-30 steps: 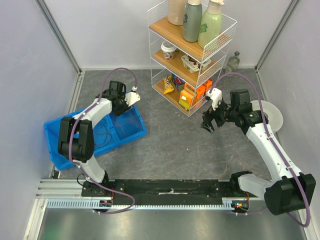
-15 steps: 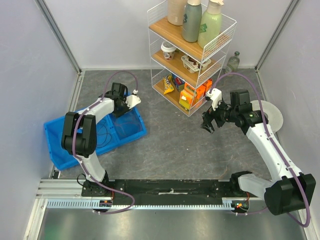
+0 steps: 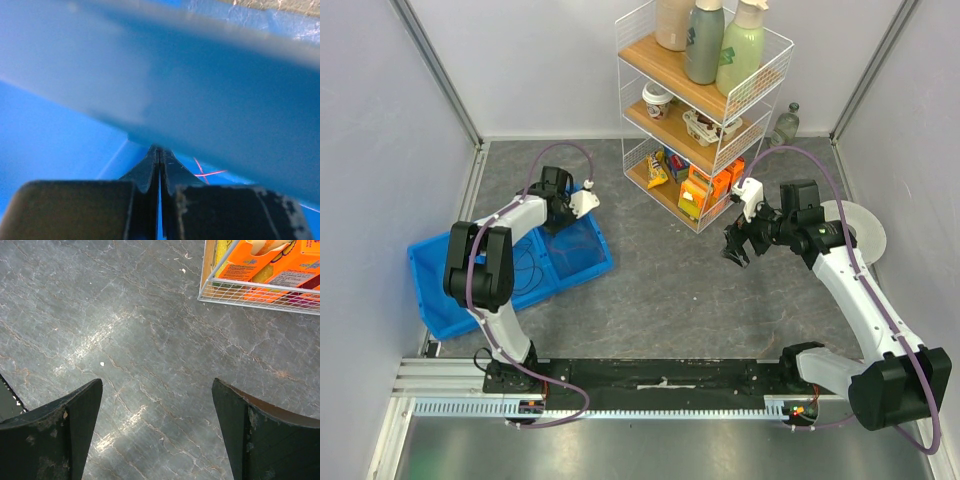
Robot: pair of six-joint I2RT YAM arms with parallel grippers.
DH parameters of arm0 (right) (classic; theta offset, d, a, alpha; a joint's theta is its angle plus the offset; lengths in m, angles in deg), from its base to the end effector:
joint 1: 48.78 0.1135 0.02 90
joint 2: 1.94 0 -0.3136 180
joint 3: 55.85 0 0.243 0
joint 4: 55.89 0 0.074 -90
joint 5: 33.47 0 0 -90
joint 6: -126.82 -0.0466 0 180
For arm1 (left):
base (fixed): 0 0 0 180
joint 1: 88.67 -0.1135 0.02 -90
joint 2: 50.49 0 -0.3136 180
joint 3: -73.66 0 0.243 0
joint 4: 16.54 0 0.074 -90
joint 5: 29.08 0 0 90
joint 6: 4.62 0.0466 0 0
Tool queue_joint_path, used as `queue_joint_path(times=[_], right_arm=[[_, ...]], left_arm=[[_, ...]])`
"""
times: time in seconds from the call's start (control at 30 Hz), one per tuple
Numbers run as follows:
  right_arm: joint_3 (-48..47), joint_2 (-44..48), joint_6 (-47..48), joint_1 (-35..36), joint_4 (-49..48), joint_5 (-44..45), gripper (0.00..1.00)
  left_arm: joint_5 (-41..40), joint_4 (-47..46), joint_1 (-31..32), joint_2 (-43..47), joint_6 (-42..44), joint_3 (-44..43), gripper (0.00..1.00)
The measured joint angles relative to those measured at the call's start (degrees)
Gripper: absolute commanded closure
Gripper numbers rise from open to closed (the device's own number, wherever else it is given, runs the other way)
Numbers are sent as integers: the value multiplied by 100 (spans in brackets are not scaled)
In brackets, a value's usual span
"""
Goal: Wrap the cables
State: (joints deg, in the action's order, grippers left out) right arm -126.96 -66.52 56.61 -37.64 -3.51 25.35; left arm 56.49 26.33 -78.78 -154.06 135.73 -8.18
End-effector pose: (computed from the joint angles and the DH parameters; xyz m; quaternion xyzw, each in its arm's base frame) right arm 0.1976 0.0635 0.3427 -0.3354 0.8333 0.2210 0.3797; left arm 0.3661 -0.0602 0.2196 0.4818 0.8474 0.1113 0.1931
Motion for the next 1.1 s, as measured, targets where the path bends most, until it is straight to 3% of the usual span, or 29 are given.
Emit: queue_joint_path(times=[0.47,0.8,0.87,0.97,1.1], right_arm=[[0,0,39,0,17,-2,2],[-2,2,39,0,17,-22,2],[-2,4,42,0,13,-72,2],[-2,4,39,0,-7,-219,2],[-2,4,37,0,-72,-334,2]], left_arm=[[234,94,-11,553,-229,-251,98],[1021,721,-120,907,-437,-511,97],[1082,896,-114,1078,-444,-658,76],[1080,1003,-103,1204,-496,-901,54],[1058,990,-120,1174,-651,-835,48]])
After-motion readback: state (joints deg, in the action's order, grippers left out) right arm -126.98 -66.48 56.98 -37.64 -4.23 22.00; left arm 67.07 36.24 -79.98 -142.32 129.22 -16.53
